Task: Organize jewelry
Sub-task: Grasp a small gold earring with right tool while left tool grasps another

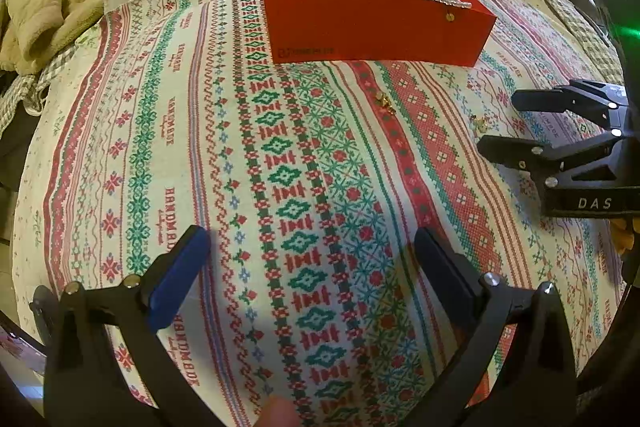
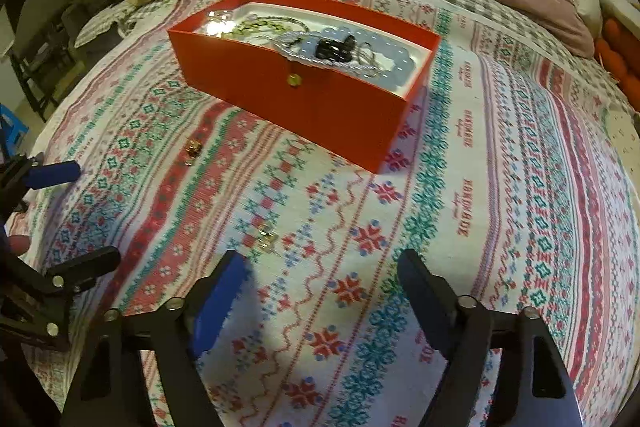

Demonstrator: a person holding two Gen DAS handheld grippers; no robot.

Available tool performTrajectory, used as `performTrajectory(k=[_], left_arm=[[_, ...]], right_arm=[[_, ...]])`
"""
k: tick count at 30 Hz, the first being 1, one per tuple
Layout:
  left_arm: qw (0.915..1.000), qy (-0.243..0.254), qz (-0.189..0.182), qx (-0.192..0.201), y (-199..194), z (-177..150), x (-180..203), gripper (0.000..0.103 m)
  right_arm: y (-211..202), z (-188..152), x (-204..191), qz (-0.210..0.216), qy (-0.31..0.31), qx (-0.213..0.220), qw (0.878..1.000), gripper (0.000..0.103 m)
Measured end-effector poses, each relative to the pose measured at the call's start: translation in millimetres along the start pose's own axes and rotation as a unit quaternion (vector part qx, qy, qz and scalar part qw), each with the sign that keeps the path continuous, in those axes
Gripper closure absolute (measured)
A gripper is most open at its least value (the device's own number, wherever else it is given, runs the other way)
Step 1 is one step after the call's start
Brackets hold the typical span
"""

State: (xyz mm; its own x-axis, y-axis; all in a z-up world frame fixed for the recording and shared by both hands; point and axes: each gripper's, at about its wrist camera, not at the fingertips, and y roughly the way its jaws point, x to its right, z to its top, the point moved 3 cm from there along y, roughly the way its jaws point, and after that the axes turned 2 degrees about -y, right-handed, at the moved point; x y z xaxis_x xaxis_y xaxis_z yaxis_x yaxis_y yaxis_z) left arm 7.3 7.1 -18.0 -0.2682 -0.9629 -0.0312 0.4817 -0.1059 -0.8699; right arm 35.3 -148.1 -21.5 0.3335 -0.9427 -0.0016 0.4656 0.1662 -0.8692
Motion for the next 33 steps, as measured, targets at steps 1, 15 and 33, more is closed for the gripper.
performTrajectory(k=[1,15,33], left_arm=[[1.0000,0.000,0.001,0.000,0,1,0,0.001],[0.9999,-0.006,0.008,0.003,0,8,-1,0.001],[0.9973,-0.014,-0.072,0.010,7,25,6,0.013]], right_arm=[[0,1,-2,0.002,-0.001,0.001,1.000,0.030],[4,12,-16,0.023,-0.021,0.003,1.000,0.089],[-10,4,7,0.023,-0.001,0.007,1.000,0.095]])
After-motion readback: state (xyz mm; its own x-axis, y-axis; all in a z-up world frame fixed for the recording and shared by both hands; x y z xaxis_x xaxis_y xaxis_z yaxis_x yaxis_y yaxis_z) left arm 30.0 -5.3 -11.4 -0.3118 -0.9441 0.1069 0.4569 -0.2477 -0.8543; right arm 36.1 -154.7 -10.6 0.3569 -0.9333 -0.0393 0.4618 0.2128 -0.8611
